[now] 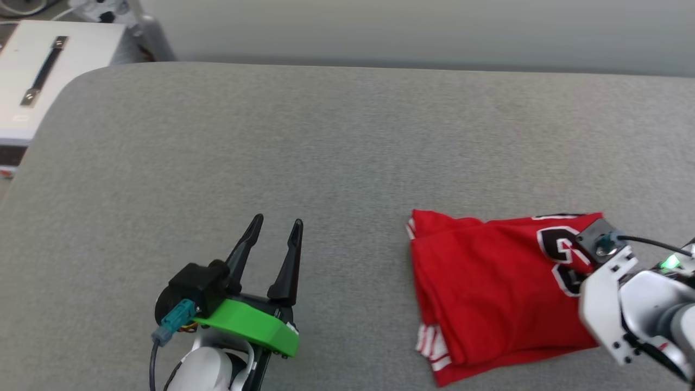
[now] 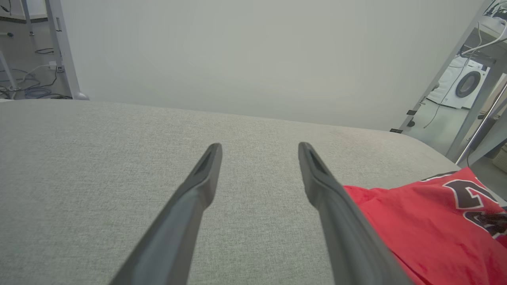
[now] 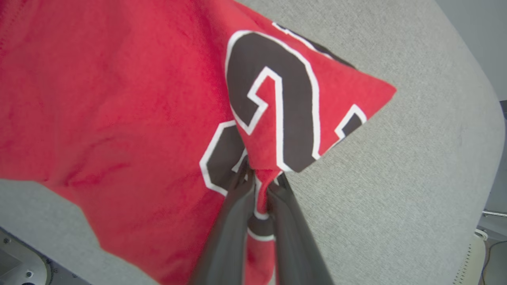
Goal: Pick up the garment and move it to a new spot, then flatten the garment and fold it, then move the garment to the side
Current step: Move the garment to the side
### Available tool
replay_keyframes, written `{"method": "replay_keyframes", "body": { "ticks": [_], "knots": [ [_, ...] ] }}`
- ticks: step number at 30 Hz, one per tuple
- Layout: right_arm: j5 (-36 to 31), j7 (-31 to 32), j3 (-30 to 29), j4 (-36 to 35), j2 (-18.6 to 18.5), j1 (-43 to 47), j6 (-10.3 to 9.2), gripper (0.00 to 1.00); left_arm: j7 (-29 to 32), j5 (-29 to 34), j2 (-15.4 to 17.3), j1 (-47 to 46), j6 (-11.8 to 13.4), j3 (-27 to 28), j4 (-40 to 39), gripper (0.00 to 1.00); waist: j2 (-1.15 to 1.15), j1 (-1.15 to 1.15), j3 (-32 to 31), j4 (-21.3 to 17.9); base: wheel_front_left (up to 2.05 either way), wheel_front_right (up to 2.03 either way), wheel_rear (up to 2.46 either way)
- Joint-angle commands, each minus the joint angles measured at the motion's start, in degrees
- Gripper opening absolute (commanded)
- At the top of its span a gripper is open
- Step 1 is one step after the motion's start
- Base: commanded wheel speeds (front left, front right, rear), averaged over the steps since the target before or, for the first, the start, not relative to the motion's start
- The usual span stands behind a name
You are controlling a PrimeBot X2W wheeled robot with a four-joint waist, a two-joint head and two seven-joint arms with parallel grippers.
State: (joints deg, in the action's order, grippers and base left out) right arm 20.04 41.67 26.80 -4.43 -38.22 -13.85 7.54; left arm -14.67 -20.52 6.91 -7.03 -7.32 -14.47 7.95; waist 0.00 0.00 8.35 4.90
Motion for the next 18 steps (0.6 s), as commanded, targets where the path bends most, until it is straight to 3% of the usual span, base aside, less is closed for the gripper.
{"method": "replay_keyframes", "body": {
  "ticks": [1,5,10,18],
  "knots": [
    [0.14,-0.92,0.8,-0.42,-2.61,-1.77,-0.05,0.0,-0.33,-0.7,-0.35,-0.23,-0.17,-0.09,-0.71,1.0,0.0,0.0,0.86,-4.33,0.0,0.0,0.0],
    [0.07,-3.01,4.23,-0.18,-10.21,-4.88,-0.05,0.0,-0.33,0.17,0.09,-1.71,-0.17,-1.82,-1.55,1.0,0.0,0.0,2.88,-7.9,0.0,0.0,0.0],
    [0.23,-5.99,6.55,2.04,-16.53,-9.45,-0.05,0.0,-0.33,1.57,0.96,-4.1,-0.17,-3.79,-2.73,1.0,0.0,0.0,6.7,-11.83,0.0,0.0,0.0],
    [-1.87,-13.59,5.24,11.3,-19.51,-14.82,-0.05,0.0,-0.33,3.59,2.33,-9.15,-0.17,-5.66,-5.37,1.0,0.0,0.0,14.34,-16.74,0.0,0.0,0.0]
  ]
}}
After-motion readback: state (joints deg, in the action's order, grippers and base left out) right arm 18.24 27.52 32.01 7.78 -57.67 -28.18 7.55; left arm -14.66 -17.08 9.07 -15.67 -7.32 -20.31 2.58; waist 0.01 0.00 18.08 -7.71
